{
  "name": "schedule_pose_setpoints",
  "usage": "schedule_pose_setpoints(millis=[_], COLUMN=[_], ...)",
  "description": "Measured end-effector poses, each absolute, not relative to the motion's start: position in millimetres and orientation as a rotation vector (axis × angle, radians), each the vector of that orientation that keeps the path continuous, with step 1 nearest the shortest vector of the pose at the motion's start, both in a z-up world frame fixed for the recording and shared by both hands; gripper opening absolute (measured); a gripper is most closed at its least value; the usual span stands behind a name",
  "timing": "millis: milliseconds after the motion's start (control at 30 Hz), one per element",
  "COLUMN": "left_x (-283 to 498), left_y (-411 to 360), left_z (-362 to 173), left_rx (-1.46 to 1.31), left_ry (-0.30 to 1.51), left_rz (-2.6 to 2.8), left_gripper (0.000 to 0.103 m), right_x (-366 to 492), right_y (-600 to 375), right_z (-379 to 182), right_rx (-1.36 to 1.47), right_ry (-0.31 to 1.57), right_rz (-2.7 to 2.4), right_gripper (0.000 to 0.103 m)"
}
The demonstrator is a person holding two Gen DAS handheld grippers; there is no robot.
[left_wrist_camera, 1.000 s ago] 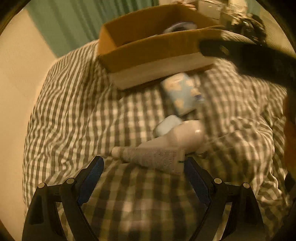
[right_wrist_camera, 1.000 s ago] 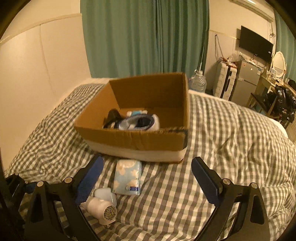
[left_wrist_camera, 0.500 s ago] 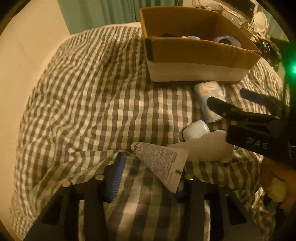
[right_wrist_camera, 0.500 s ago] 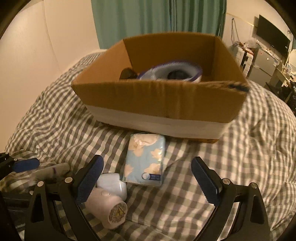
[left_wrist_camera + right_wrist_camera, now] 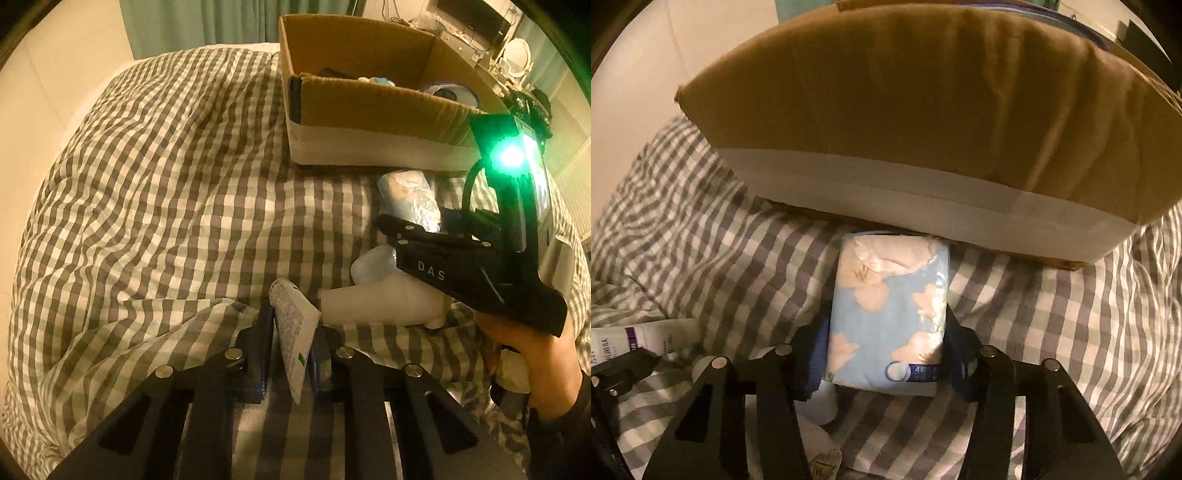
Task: Organize objects
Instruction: 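Grasp the white tube with the left gripper while the right gripper grasps the blue tissue pack, then carry the white tube and blue tissue pack over the box with both grippers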
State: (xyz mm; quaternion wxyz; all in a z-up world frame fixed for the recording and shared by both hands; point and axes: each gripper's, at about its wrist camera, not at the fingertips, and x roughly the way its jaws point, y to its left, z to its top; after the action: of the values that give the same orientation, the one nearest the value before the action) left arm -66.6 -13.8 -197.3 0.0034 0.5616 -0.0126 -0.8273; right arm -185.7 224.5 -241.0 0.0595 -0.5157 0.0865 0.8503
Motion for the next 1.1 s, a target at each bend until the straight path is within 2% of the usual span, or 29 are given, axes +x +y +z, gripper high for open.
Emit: schedule_pose_setpoints(millis=[400, 767, 1100], left_x=[-50, -38, -32], left_y=[-2, 35, 46], left_z=[-164, -120, -78], left_rx=[1.632, 1.432, 1.263], left_ry=[-0.027, -0.086, -0.088], left_rz=[-2.671, -2.855, -2.954], left_gripper=[0.016, 0.016, 0.016], right_x=[-144, -95, -88], right_y=[231, 235, 210], right_z=[-212, -146, -93], right_rx=[-1.494, -1.319, -1.153], right_ry=[0.307, 0.348, 0.315], right_rz=[2.628, 2.714, 2.792], right_gripper=[0.052, 0.052, 0.051])
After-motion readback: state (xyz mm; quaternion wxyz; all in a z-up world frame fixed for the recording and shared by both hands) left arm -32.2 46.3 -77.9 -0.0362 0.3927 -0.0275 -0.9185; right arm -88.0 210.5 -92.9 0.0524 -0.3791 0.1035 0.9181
